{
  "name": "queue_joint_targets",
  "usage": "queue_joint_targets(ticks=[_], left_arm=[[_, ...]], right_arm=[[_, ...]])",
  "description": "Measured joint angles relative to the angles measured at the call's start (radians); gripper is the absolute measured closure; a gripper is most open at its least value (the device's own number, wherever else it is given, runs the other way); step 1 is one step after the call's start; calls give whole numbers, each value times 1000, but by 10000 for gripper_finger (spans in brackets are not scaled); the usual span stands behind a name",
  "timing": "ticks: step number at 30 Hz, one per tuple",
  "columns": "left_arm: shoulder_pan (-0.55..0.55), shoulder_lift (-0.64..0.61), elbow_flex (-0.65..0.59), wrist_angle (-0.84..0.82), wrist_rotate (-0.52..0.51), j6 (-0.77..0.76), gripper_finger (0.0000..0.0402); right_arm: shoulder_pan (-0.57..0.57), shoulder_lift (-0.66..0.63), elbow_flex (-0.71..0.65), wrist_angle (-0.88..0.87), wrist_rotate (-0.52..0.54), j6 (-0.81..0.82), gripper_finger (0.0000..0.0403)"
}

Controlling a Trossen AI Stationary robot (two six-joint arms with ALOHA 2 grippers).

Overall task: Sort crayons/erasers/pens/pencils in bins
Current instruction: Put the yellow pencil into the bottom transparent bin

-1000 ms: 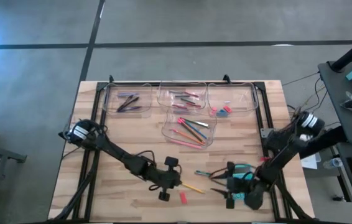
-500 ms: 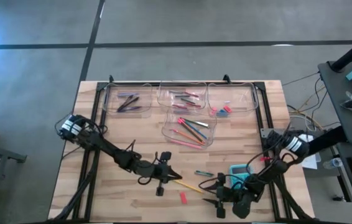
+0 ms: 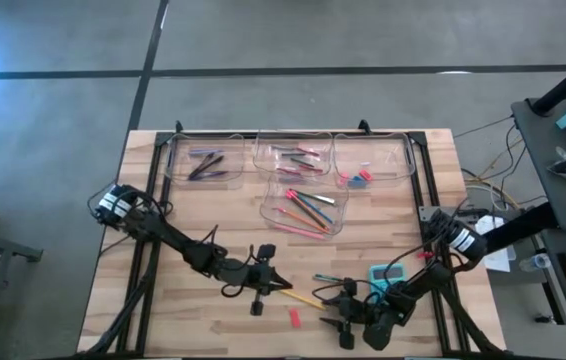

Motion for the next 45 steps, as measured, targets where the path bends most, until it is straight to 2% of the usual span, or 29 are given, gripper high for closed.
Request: queue_joint_targets(ticks=[7, 14, 20, 30, 39, 45], left_arm=[[0, 0, 0, 0, 0, 0, 401], [0, 0, 0, -1, 0, 0, 401], [0, 0, 0, -1, 0, 0, 401], [0, 0, 0, -1, 0, 0, 401], [0, 0, 2, -1, 0, 0, 402], [0, 0, 4, 0, 0, 0, 402]], right_arm=[[-3, -40, 2, -127, -49, 44, 200], [-3, -71, -1, -186, -76, -55, 200], [-3, -71, -1, -220, -93, -48, 207], [-3, -71, -4, -239, -111, -48, 310], [-5, -71, -5, -242, -132, -42, 383], [-4, -102, -4, -242, -113, -56, 392]])
